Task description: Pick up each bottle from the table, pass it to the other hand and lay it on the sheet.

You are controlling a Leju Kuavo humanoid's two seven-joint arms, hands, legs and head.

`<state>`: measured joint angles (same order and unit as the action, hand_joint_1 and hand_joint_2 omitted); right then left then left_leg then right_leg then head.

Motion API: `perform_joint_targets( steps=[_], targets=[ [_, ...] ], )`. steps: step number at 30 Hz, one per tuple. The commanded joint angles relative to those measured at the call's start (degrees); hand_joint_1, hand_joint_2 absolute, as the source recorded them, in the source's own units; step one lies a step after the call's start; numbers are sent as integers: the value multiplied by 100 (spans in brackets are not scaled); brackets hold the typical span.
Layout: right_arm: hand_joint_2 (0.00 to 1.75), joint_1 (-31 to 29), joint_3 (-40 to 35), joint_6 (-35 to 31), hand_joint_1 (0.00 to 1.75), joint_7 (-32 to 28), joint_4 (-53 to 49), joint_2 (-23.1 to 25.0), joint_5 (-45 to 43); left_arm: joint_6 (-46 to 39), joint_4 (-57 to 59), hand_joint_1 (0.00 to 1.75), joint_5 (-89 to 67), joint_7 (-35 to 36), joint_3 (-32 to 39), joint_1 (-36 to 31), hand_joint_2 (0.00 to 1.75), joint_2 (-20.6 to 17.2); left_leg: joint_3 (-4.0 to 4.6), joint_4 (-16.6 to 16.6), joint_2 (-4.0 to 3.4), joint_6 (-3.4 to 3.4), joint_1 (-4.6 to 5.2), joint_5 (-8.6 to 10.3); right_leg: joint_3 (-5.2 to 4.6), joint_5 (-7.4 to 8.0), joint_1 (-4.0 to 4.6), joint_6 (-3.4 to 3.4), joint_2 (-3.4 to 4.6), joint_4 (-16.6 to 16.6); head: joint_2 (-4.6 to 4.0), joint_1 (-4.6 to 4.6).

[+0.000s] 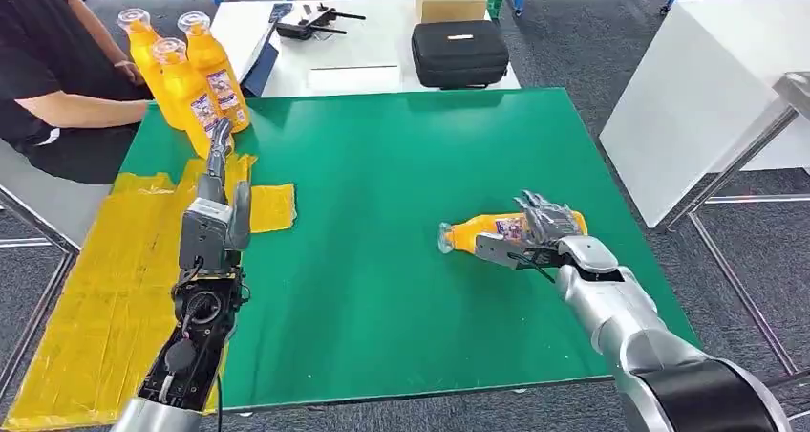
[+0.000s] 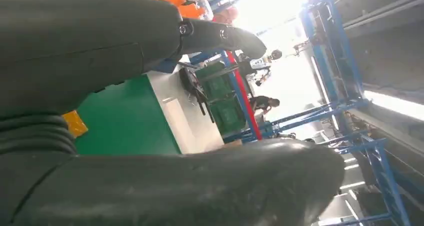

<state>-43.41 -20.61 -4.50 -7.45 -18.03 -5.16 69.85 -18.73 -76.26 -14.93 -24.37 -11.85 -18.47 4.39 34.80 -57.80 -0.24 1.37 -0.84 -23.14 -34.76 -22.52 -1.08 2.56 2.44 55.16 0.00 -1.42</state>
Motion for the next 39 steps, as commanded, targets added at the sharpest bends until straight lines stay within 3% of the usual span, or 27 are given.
perform_joint_targets(
  steps=[1, 2, 3, 5, 8, 13, 16, 21, 34, 35, 39],
  targets=[
    [175, 474, -171, -26, 0, 11, 350, 55, 18, -25, 425, 0, 43, -11, -146, -205, 0, -57, 50, 21, 40, -4, -3, 31, -34, 19, 8, -21, -68, -22, 0, 0],
    [175, 464, -88, -183, 0, -118, 314, 48, -72, -42, 406, 0, 58, -17, -147, -180, 0, -70, 34, 16, 34, -4, -5, 25, -19, 15, 8, -16, -55, -18, 0, 0],
    [0, 410, 70, -317, 0, -330, 267, 32, -257, -59, 367, 0, 74, -26, -146, -139, 0, -94, 18, 8, 26, -12, -5, 22, 4, 9, 8, -12, -42, -11, 0, 0],
    [0, 279, 413, -307, 0, -1181, 39, -50, -768, -81, 303, 0, 85, -40, -110, -63, 0, -157, 21, 4, 23, -14, -3, 17, -11, 7, 6, -14, -41, -6, 0, 0],
    [0, 8, 500, -27, 0, -1932, -722, -322, -1352, -116, 178, 0, 133, -85, 43, 86, 0, -215, 28, 12, 18, 1, 4, 16, 34, 10, 0, -16, -40, -8, 0, 2],
    [0, -205, 453, 907, 0, -2322, -2592, -1156, -2845, -72, 91, 0, 225, -200, 242, 252, 0, -268, 88, -14, 16, 5, 18, 43, -17, 35, -16, -7, -31, 26, 0, -4],
    [0, -253, 599, 1219, 0, -1989, -3655, -1817, -3508, -49, 95, 0, 287, -268, 287, 263, 0, -283, 170, -15, 61, 20, 21, 87, -75, 43, -22, 19, -74, 25, 0, 0],
    [0, -648, 664, 1346, 0, -1739, -3531, -1839, -3601, -55, 10, 0, 294, -251, 301, 184, 0, -217, 207, -25, 96, 28, 25, 83, -95, 35, -32, 21, -120, 31, 0, 0],
    [0, -789, 486, 1230, 0, -1815, -2600, -1712, -3465, -62, -6, 0, 298, -250, 306, 200, 0, -228, 215, -12, 89, 25, 21, 84, -102, 44, -24, 18, -111, 12, 0, -2],
    [175, -825, 434, 1298, 0, -1783, -2481, -1701, -3434, -60, 12, 0, 297, -250, 298, 183, 0, -231, 225, -10, 93, 27, 20, 90, -110, 48, -25, 23, -111, 10, 0, -2],
    [175, -692, -197, 1153, 0, -1811, -1538, -1450, -2819, -8, 70, 0, 321, -245, 242, 102, 0, -218, 215, -5, 89, 27, 17, 89, -100, 50, -23, 23, -107, 2, 0, -2]
  ],
)
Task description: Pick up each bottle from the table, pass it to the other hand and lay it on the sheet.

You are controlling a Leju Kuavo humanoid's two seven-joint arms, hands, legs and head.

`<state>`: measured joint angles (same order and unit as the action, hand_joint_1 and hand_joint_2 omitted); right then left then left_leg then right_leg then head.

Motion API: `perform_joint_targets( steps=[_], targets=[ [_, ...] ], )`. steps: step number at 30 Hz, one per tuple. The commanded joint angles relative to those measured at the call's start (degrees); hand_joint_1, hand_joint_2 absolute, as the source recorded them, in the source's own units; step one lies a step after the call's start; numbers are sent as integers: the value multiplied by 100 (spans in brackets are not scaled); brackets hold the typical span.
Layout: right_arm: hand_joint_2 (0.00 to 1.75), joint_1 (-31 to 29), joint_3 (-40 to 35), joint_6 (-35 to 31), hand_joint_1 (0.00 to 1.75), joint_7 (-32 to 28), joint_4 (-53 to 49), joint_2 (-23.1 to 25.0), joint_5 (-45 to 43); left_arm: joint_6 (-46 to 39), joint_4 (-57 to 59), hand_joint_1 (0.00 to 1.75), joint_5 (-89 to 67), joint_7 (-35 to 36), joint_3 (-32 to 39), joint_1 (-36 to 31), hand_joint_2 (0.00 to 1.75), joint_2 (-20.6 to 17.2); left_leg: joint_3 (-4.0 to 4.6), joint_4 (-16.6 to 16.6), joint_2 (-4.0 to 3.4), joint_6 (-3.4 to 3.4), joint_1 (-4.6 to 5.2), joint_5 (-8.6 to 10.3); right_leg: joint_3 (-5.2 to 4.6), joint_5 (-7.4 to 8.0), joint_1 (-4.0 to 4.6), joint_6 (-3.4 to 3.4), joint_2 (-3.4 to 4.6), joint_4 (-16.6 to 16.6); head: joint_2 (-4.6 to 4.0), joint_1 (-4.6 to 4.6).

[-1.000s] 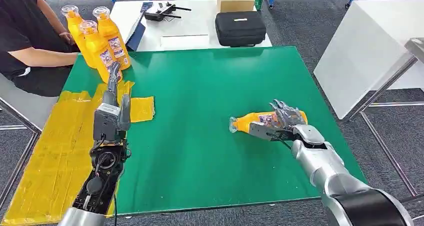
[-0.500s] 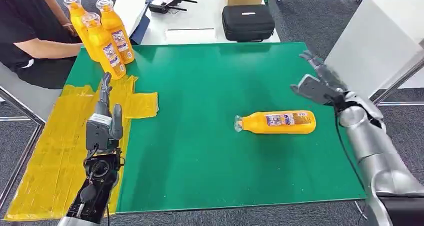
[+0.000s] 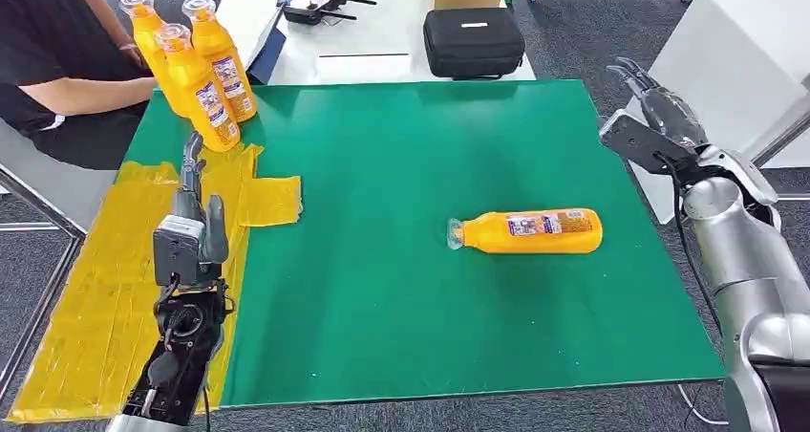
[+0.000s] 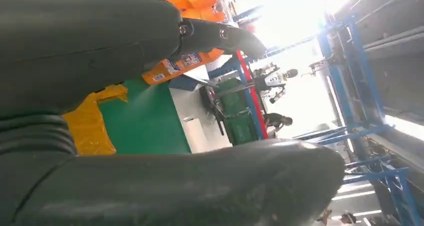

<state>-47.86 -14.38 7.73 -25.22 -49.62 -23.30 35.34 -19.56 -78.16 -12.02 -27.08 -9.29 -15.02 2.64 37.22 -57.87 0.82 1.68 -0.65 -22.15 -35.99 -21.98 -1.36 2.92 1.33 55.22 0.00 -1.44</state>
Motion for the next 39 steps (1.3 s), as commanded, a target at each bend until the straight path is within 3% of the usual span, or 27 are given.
perform_joint_targets(
  steps=[1, 16, 26, 32, 37, 39],
  targets=[
    [175, -133, -968, -126, 0, -69, 1868, 471, 752, 86, 253, 0, 27, 26, -31, -260, 0, -36, -41, 3, -23, -5, -5, -15, 36, -6, 11, -18, 6, -9, 0, 0],
    [175, 124, -1539, 62, 0, -165, 2399, 514, 935, 165, 397, 0, 81, 72, -79, -360, 0, 13, -21, 0, -3, -5, -2, -12, 17, -11, 6, -16, -14, 0, 0, -2],
    [175, -46, -1864, -81, 0, 236, 2842, 713, 1247, 142, 374, 0, 154, 33, -44, -330, 0, -9, -14, -1, -11, -5, 0, -12, 7, -9, 3, -15, -5, 3, 0, 0],
    [175, 247, -2359, -1046, 0, 1465, 3397, 1162, 1981, 211, 470, 0, 257, 19, -99, -445, 0, 62, -21, 1, -6, -6, -6, -13, 19, -10, 10, -17, -11, -4, 0, 2],
    [175, 563, -2616, -758, 0, 2213, 3722, 1588, 2352, 277, 578, 0, 351, 48, -247, -675, 0, 131, -8, 4, -4, -6, -9, -5, 5, -3, 11, -13, -9, -7, 0, 0],
    [175, 752, -2812, -610, 0, 2407, 3775, 1744, 2584, 268, 614, 0, 409, 85, -324, -755, 0, 124, -46, 9, -11, -10, -14, -14, 40, -12, 20, -24, -15, -14, 0, 2]
  ],
)
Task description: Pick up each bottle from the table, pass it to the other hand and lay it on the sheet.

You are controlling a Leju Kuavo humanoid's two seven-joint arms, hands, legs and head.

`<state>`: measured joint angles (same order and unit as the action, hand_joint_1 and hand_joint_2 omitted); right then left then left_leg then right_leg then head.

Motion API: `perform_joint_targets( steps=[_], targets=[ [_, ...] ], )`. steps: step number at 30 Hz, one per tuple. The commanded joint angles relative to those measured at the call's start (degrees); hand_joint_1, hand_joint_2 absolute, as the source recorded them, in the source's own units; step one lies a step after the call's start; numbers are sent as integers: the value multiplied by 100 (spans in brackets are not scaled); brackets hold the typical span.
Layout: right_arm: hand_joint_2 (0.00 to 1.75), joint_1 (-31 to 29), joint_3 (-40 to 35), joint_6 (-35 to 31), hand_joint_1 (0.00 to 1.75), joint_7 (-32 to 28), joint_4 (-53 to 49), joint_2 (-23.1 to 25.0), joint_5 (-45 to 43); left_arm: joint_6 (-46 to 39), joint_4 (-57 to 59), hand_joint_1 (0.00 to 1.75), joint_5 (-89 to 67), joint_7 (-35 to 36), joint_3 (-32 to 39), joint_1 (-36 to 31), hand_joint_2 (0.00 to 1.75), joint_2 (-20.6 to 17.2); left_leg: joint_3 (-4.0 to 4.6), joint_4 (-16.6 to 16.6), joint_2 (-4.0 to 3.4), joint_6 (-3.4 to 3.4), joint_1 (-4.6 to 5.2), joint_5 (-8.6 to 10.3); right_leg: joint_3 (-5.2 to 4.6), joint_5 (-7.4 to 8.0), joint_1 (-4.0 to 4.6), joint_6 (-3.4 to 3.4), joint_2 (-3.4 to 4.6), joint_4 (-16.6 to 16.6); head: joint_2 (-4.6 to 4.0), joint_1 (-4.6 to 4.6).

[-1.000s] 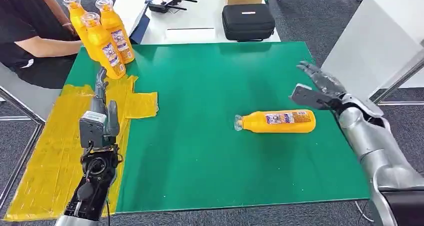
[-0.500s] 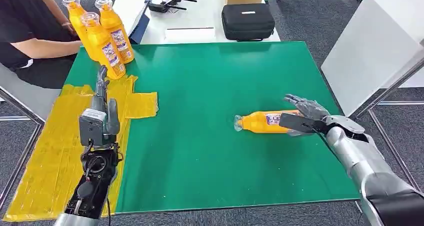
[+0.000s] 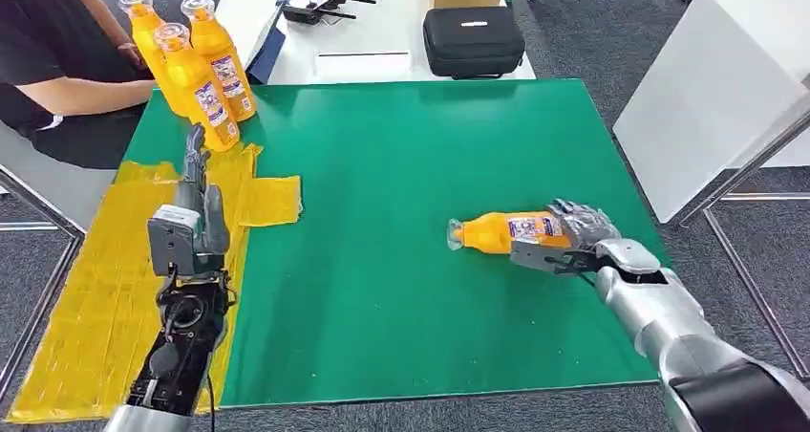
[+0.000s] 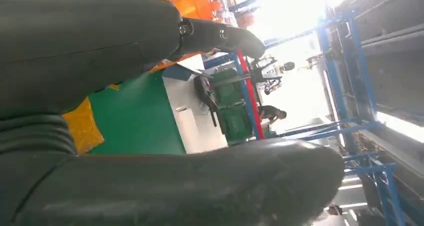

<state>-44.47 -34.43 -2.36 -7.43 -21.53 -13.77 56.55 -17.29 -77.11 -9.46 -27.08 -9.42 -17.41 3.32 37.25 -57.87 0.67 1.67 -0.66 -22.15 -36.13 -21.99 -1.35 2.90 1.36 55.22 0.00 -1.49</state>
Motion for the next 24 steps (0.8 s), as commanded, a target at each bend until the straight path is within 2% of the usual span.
perform_joint_targets(
  steps=[1, 2, 5, 6, 7, 8, 9, 10, 11, 12, 13, 14, 15, 16, 18, 19, 20, 21, 23, 24],
  targets=[
    [175, 586, -866, 434, 155, 660, 978, 906, 518, 19, 500, 0, 164, 96, -327, -532, 0, 50, -43, 9, 0, -8, -15, -7, 50, -7, 21, -18, -18, -16, 0, 9],
    [175, 697, -897, 446, 175, 700, 983, 963, 559, -24, 480, 0, 192, 105, -327, -530, 0, 41, -63, 12, -9, -11, -18, -12, 65, -7, 25, -22, -10, -21, 0, 7],
    [175, 981, -942, 502, 175, 742, 984, 1112, 622, -98, 373, 0, 259, 119, -341, -499, 0, -28, -108, 13, -26, -37, -21, -36, 85, -16, 27, -30, 25, -22, 0, 11],
    [175, 1005, -944, 506, 175, 746, 987, 1129, 630, -106, 364, 0, 266, 123, -341, -497, 0, -42, -126, 17, -38, -39, -25, -41, 100, -29, 34, -53, 28, -25, 0, 9],
    [175, 1031, -935, 533, 175, 753, 987, 1154, 627, -122, 359, 0, 277, 133, -342, -491, 0, -41, -166, 14, -58, -48, -29, -78, 130, -39, 38, -49, 55, -27, 0, 9],
    [175, 1039, -936, 533, 175, 752, 986, 1162, 627, -122, 359, 0, 277, 133, -343, -489, 0, -41, -188, 22, -51, -43, -23, -86, 137, -48, 34, -55, 41, -29, 0, 4],
    [175, 1050, -931, 539, 175, 755, 980, 1169, 631, -139, 359, 0, 281, 142, -343, -482, 0, -39, -233, 15, -62, -32, -29, -118, 136, -68, 41, -55, 65, -27, 0, 15],
    [175, 1047, -926, 539, 175, 758, 975, 1171, 630, -142, 360, 0, 280, 145, -347, -479, 0, -36, -247, 26, -65, -31, -33, -120, 150, -69, 48, -71, 59, -37, 0, 7],
    [175, 1052, -886, 519, 175, 764, 962, 1171, 605, -150, 363, 0, 280, 150, -354, -480, 0, -38, -261, 15, -80, -40, -37, -137, 167, -81, 53, -56, 76, -30, 0, 11],
    [175, 1030, -727, 431, 175, 715, 927, 1171, 473, -183, 389, 0, 277, 168, -357, -482, 0, -33, -266, 30, -67, -39, -35, -124, 166, -75, 52, -64, 56, -41, 0, 9],
    [175, 995, -725, 441, 175, 718, 925, 1167, 476, -182, 395, 0, 277, 168, -359, -477, 0, -35, -307, 17, -84, -34, -40, -152, 201, -93, 57, -68, 80, -30, 0, 9],
    [175, 973, -636, 402, 175, 675, 901, 1166, 397, -188, 421, 0, 284, 181, -355, -479, 0, -34, -282, 19, -84, -47, -41, -144, 175, -81, 59, -73, 77, -29, 0, 9],
    [175, 939, -551, 366, 175, 622, 883, 1167, 327, -187, 458, 0, 291, 197, -354, -479, 0, -37, -335, -6, -110, -49, -52, -186, 228, -115, 67, -68, 114, -7, 0, 11],
    [175, 908, -474, 327, 175, 575, 878, 1173, 272, -178, 488, 0, 300, 210, -356, -480, 0, -42, -332, 4, -95, -51, -50, -176, 224, -112, 64, -71, 94, -12, 0, 9],
    [175, 806, -237, 213, 175, 447, 835, 1191, 82, -70, 547, 0, 421, 278, -335, -464, 0, -52, -330, -6, -109, -63, -48, -183, 221, -121, 64, -78, 103, 7, 0, 9],
    [175, 788, -101, 130, 175, 317, 779, 1202, -50, -22, 564, 0, 487, 307, -315, -453, 0, -51, -360, -4, -129, -60, -59, -187, 266, -113, 73, -74, 132, -2, 0, 11],
    [175, 718, 311, 10, 175, -37, 724, 1248, -454, 120, 608, 0, 640, 390, -274, -444, 0, -50, -337, 16, -122, -61, -55, -171, 272, -98, 68, -82, 116, -17, 0, 9],
    [175, 633, 321, 88, 175, -35, 713, 1267, -456, 137, 633, 0, 656, 383, -265, -436, 0, -58, -362, 9, -141, -64, -62, -180, 311, -103, 74, -83, 142, -13, 0, 9],
    [175, 621, 322, 94, 175, -37, 708, 1270, -456, 140, 636, 0, 658, 380, -264, -435, 0, -59, -354, 9, -147, -66, -58, -177, 297, -100, 69, -87, 144, -7, 0, 11],
    [175, 660, 549, -24, 175, -200, 621, 1280, -674, 228, 662, 0, 759, 391, -237, -438, 0, -47, -370, 5, -152, -67, -60, -185, 310, -106, 71, -85, 154, -4, 0, 9]
  ],
)
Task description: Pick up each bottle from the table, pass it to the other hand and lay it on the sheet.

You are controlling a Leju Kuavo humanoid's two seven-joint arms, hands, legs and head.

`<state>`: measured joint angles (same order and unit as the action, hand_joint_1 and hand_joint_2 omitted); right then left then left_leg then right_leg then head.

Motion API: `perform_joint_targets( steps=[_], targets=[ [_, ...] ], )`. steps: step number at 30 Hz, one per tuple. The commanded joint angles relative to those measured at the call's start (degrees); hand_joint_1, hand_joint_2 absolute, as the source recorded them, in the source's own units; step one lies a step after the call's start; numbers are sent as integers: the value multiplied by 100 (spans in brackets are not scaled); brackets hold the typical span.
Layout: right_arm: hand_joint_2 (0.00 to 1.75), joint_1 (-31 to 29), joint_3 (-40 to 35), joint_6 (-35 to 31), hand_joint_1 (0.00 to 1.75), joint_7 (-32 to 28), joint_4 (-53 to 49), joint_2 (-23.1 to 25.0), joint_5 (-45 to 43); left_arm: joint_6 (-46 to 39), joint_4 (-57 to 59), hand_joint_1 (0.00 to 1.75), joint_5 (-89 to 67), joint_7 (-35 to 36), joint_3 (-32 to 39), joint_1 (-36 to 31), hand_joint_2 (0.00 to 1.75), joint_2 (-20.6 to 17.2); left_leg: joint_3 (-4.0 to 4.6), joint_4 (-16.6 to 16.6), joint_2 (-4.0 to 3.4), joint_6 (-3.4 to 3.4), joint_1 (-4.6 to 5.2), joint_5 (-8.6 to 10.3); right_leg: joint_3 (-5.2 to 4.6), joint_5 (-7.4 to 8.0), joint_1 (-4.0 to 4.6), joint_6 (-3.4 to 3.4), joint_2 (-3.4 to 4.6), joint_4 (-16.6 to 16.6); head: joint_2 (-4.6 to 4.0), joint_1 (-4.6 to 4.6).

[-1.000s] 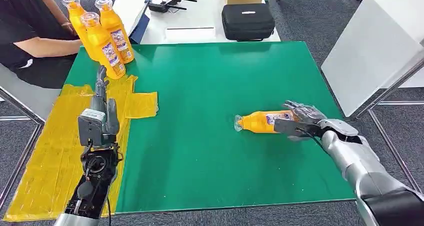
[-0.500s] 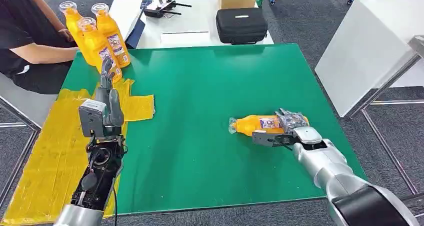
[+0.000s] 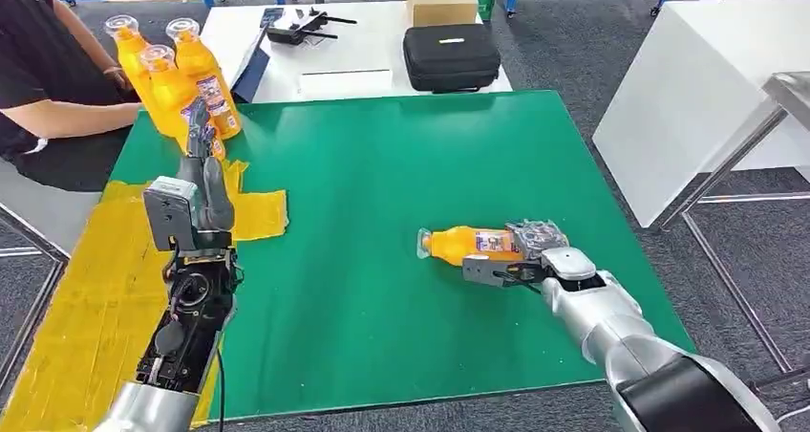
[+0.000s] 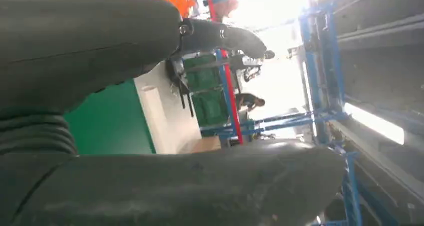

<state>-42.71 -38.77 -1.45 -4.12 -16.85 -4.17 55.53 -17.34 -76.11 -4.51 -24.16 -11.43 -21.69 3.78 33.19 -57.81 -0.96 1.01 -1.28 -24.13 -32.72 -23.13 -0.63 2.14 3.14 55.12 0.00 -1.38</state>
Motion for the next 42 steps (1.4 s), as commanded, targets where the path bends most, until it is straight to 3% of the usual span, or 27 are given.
perform_joint_targets(
  steps=[1, 4, 7, 8, 9, 11, 15, 19, 24, 30, 36, 42],
  targets=[
    [175, 445, 1405, -197, 175, -1175, 11, 373, -1026, 378, 633, 0, 436, 185, 21, -3, 175, -91, 55, 13, 32, -1, 5, 28, -49, 15, -3, -13, -50, -5, 0, -9],
    [175, 95, 2303, 164, 175, -2387, -514, 551, -2093, 599, 865, 0, 781, 220, 166, 32, 175, -87, 39, -1, 10, 0, 4, 9, -38, 4, -2, -6, -13, 7, 0, -4],
    [175, 17, 2410, 126, 175, -2574, -724, 587, -2250, 615, 903, 0, 863, 203, 208, 49, 175, -87, 74, 2, -9, 1, 12, 14, -70, 12, -10, -9, -3, 16, 0, 0],
    [175, -88, 2422, 280, 175, -2441, -1573, 690, -2530, 573, 939, 0, 983, 104, 278, 116, 175, -105, 85, 1, 8, 1, 13, 16, -67, 6, -11, -6, -15, 17, 0, -2],
    [175, -295, 2468, 440, 175, -2763, -1914, 864, -2891, 648, 910, 0, 1241, 83, 395, 159, 175, -37, 101, 1, 7, -5, 16, 27, -103, 11, -13, -11, -21, 22, 0, -4],
    [175, -498, 2216, 626, 175, -1912, -2551, 1023, -3094, 689, 874, 0, 1344, 44, 328, 177, 175, -33, 168, -15, -8, 4, 23, 48, -170, 27, -21, 0, -5, 44, 0, -7],
    [175, -805, 1986, 515, 175, -1809, -2160, 1237, -3274, 881, 787, 0, 1686, 50, 271, 179, 175, 61, 266, -6, 79, 1, 11, 110, -234, 48, -15, 10, -86, 27, 0, -7],
    [175, -1141, 1646, -83, 175, -1658, -1331, 1644, -2999, 972, 510, 0, 1844, 26, -32, 220, 175, 162, 280, -8, 92, 3, 13, 109, -243, 45, -18, 10, -102, 30, 0, -7],
    [175, -991, 1237, -640, 175, -1411, -633, 2238, -2669, 735, 268, 0, 1815, -82, -446, 161, 175, 246, 278, -8, 102, 2, 13, 105, -238, 39, -16, 5, -117, 30, 0, -4],
    [175, -823, 1002, -705, 175, -1250, -465, 2417, -2600, 530, 219, 0, 1959, -161, -416, 108, 175, 184, 284, -8, 120, 2, 11, 108, -242, 36, -14, 5, -134, 30, 0, -7],
    [175, -531, -355, -833, 175, -818, -665, 2417, -3636, 470, 57, 0, 2060, -152, -437, 132, 175, 166, 296, -4, 115, 3, 8, 112, -251, 43, -14, 9, -124, 22, 0, -4],
    [175, -525, -493, -886, 175, -834, -636, 2417, -3692, 464, 71, 0, 2064, -157, -418, 103, 175, 190, 289, -7, 123, 4, 13, 106, -245, 33, -17, 4, -141, 30, 0, -2]
  ],
)
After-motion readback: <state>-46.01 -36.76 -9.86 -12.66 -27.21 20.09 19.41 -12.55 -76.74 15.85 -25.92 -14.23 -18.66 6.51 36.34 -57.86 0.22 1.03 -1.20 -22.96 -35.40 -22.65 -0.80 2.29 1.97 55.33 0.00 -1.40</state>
